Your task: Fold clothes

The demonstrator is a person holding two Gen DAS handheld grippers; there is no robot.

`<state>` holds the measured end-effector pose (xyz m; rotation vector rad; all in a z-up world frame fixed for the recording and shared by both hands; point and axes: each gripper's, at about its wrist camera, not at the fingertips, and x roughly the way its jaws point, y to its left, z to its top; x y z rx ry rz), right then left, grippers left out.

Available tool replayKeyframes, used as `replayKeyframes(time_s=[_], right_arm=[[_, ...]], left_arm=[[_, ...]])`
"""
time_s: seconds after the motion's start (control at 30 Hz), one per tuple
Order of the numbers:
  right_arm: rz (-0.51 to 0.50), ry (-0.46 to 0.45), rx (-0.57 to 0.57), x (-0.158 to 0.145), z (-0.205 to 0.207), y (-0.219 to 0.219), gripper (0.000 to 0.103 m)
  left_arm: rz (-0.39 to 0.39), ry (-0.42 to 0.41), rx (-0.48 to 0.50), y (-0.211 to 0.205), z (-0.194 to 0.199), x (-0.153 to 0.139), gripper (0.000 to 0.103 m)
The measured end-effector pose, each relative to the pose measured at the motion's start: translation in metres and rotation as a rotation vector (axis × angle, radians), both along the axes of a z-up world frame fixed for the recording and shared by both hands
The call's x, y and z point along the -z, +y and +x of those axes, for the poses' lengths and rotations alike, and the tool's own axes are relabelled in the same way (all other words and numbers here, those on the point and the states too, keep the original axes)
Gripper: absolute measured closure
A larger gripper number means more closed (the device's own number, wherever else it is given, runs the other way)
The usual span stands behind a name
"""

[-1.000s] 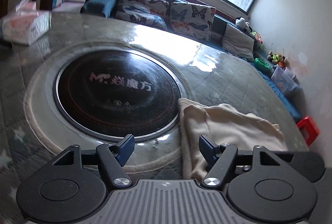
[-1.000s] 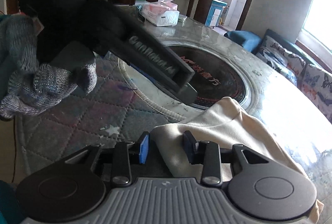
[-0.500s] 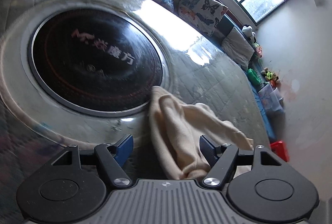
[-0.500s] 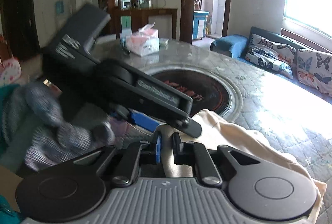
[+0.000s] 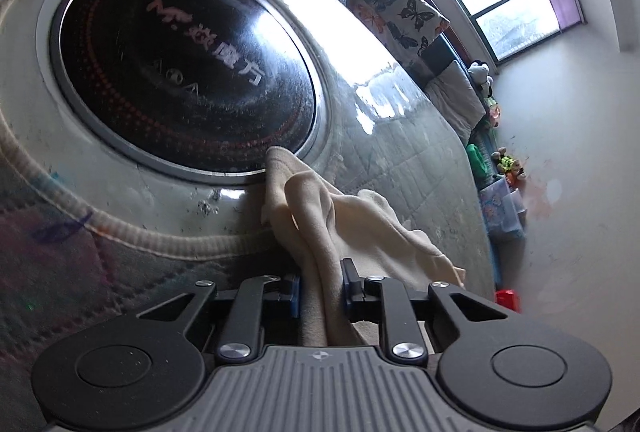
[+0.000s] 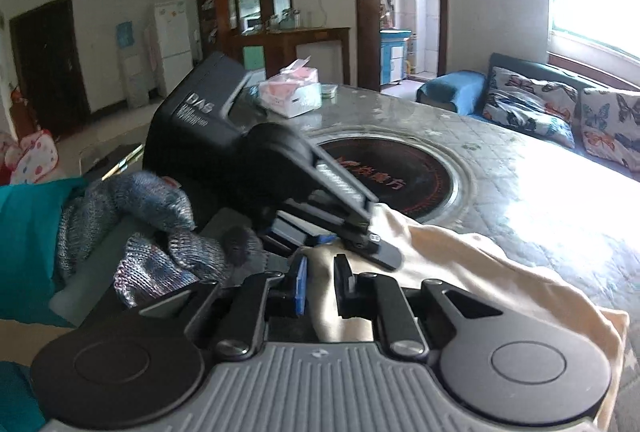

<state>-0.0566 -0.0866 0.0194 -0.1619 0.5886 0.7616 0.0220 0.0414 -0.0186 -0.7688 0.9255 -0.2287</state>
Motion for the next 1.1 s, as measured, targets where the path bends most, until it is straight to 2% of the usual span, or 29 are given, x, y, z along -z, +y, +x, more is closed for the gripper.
replayKeyframes(time_s=[0.2,0.37,0.53,0.63,0.77,0.9,1.1], right_arm=[[-0.038,-0.006,0.195,0.002,0.014,-0.050,0.086],[-0.079,0.034,0.426,0.017,0.040,-0.110,0.084],[-0.027,0.113,0.568,0.039,0.065,-0.155,0.082],[0.022,0.155,0.594,0.047,0.072,-0.171,0.069],[0.089,0.183,0.602,0.054,0.072,-0.181,0.067],[0.103,0.182,0.577,0.051,0.068,-0.180,0.091],[0.120,0.118,0.584,0.030,0.049,-0.179,0.095]], left_arm=[[0.039,-0.019,0.018,-0.005,-0.004,-0.004,0.082],[0.054,-0.022,0.025,-0.007,-0.003,-0.005,0.082],[0.078,-0.029,0.033,-0.011,-0.002,-0.006,0.082],[0.095,-0.034,0.041,-0.014,-0.002,-0.008,0.082],[0.125,-0.042,0.050,-0.016,-0.002,-0.010,0.082],[0.169,-0.055,0.060,-0.021,-0.002,-0.014,0.082],[0.236,-0.127,0.099,-0.035,-0.001,-0.032,0.086]])
